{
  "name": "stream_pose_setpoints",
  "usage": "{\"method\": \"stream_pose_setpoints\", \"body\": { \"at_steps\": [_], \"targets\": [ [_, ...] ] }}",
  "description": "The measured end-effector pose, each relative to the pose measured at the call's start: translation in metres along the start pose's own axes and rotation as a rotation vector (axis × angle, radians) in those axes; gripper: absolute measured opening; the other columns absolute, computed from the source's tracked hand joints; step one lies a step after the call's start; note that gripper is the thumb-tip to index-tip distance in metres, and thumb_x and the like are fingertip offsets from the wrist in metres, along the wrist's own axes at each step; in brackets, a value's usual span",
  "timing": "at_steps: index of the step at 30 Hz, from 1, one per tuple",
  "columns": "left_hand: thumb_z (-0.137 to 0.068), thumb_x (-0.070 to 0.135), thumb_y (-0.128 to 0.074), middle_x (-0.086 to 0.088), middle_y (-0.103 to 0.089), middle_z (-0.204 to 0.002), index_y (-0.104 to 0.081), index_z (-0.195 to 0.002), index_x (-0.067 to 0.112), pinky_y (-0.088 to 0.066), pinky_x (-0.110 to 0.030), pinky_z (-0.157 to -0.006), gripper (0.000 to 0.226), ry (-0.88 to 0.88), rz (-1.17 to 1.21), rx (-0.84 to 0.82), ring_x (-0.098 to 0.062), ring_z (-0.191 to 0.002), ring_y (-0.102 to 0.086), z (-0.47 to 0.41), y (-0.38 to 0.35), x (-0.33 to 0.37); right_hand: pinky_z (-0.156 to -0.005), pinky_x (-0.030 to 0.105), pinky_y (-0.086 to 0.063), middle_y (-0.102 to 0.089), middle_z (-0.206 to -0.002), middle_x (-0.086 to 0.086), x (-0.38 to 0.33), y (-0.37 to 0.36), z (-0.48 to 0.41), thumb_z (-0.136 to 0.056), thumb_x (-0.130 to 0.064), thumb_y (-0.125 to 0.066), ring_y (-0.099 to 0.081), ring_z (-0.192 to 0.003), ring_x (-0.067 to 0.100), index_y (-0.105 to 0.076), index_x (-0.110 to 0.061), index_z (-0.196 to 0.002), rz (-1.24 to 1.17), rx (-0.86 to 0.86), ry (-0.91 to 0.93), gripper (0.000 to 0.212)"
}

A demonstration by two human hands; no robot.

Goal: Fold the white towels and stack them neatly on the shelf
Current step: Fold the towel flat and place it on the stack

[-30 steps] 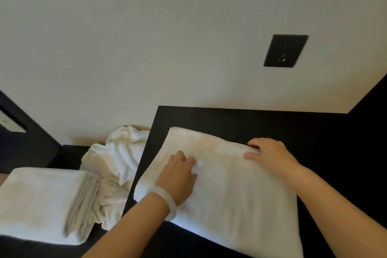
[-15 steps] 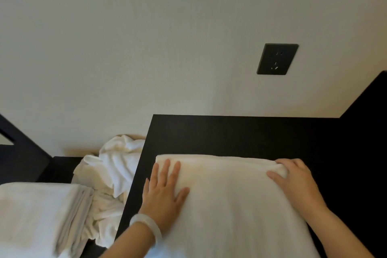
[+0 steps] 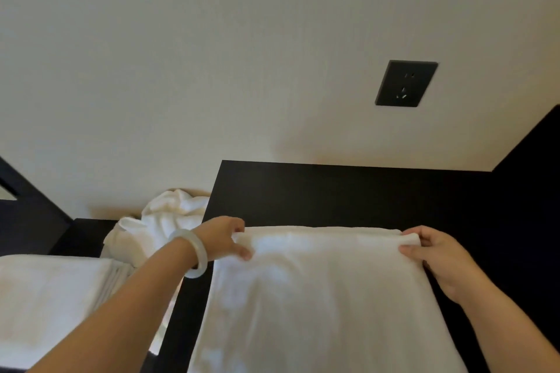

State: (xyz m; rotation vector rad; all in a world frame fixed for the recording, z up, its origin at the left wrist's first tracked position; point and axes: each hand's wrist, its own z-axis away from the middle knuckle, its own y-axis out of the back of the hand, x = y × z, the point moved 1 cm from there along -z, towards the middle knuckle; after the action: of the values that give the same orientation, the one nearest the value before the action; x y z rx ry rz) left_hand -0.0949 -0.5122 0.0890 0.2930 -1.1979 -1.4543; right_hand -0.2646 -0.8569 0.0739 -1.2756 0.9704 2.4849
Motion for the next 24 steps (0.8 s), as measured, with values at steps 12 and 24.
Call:
{"method": "stream_pose_setpoints", "body": {
  "at_steps": [12,24],
  "targets": [
    [-0.085,0.009,-0.071,-0.01,-0.067,-0.082,-0.071,-0.094,0.002,-0.052,-0.029,-0.072,0.011,0.089,0.808,0.197,-0.022,-0.08,-0.064,0.012,0.026,-0.017,-0.083,0.043,-0.055,-0.067,-0.1,0.002,-0.021,0.007,-0.012,-0.09,-0.015,-0.066,-0.065,-0.093,0.022,-0.065,-0.023,-0.105,-0.115,0.14,0.071,0.016],
    [-0.095,0.023,-0.058,-0.002,-0.057,-0.076,-0.062,-0.085,0.015,-0.042,-0.03,-0.065,0.013,0.201,0.552,0.528,-0.02,-0.074,-0.054,-0.012,-0.017,-0.019,-0.072,0.03,-0.048,-0.064,-0.092,-0.003,-0.002,-0.023,-0.029,-0.095,-0.018,-0.06,-0.06,-0.084,0.01,-0.063,-0.023,-0.092,0.066,0.297,0.233,0.007]
  ]
}}
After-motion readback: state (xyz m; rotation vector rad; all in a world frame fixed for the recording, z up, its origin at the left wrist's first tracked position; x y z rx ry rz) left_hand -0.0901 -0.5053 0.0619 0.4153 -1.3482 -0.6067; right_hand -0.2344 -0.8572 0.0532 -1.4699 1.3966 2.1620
